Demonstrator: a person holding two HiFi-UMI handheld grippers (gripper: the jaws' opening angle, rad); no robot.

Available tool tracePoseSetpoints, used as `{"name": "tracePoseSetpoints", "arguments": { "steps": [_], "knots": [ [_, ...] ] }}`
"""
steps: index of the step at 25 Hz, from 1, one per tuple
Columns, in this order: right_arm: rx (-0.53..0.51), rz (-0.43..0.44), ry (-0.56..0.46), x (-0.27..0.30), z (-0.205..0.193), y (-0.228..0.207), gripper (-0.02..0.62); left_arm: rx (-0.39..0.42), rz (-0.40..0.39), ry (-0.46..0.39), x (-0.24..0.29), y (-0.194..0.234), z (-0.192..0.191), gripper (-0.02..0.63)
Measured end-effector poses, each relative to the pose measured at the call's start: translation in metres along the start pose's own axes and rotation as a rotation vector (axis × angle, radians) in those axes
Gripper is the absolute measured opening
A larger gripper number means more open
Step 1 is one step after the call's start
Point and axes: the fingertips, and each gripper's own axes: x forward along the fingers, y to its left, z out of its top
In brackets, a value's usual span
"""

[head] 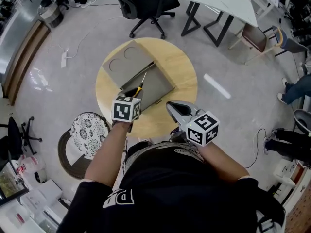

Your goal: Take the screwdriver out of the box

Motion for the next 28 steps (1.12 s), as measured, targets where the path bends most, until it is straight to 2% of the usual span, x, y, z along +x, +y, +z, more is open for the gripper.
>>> {"name": "tracePoseSetpoints", "arguments": {
  "steps": [11, 17, 28],
  "knots": [
    [-0.077, 0.044, 0.006, 0.013, 0.011, 0.048, -0.003, -0.13, -0.093, -0.242, -0.087, -0.006, 0.011, 0.135],
    [-0.131, 0.074, 0.0, 0.017, 0.021, 0.072, -0.004, -0.151, -0.14, -0.367, -0.133, -0.016, 0.02, 0.135],
    [-0.151, 0.06, -0.028, 0.029, 0.031, 0.081, -0.005, -0.171, -0.165, -0.47, -0.178, -0.006, 0.018, 0.135]
  ]
}}
